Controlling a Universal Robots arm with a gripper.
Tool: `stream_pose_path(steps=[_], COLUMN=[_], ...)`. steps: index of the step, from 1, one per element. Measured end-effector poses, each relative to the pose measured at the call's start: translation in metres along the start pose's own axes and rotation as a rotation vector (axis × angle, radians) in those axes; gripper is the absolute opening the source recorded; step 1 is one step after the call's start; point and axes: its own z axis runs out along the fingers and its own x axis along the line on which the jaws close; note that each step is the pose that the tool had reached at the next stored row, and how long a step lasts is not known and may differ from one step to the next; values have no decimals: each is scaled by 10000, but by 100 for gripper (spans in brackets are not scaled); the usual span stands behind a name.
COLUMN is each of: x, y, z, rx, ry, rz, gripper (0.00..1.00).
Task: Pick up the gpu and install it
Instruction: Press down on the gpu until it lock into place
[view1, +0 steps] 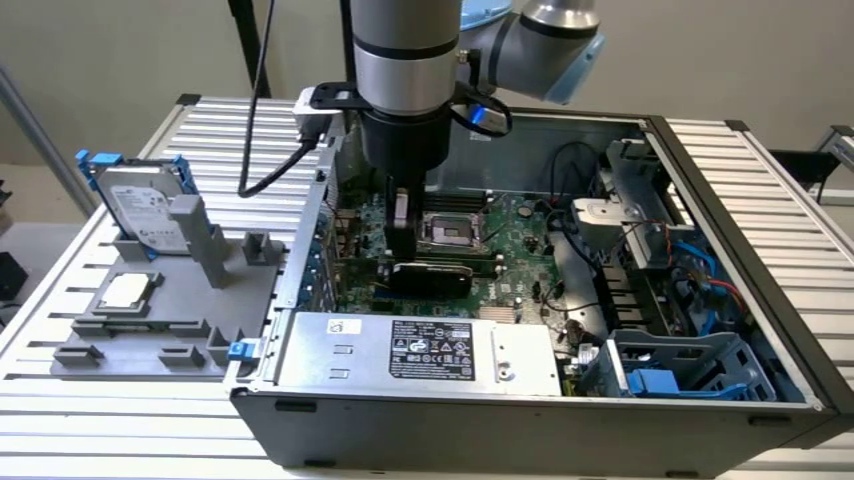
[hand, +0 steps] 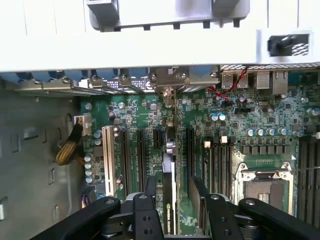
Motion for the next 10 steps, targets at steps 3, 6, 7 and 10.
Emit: stream_pose_path(steps=[3,6,7,10], x=[0,0,0,0], y=[-8,-9,-9,-9], z=[-120,-138,-138,-139], rx=[-2,-6,-6,-8], ry=[0,-6,-6,-3], rz=[0,2,1,0], gripper=[32,20,14,11])
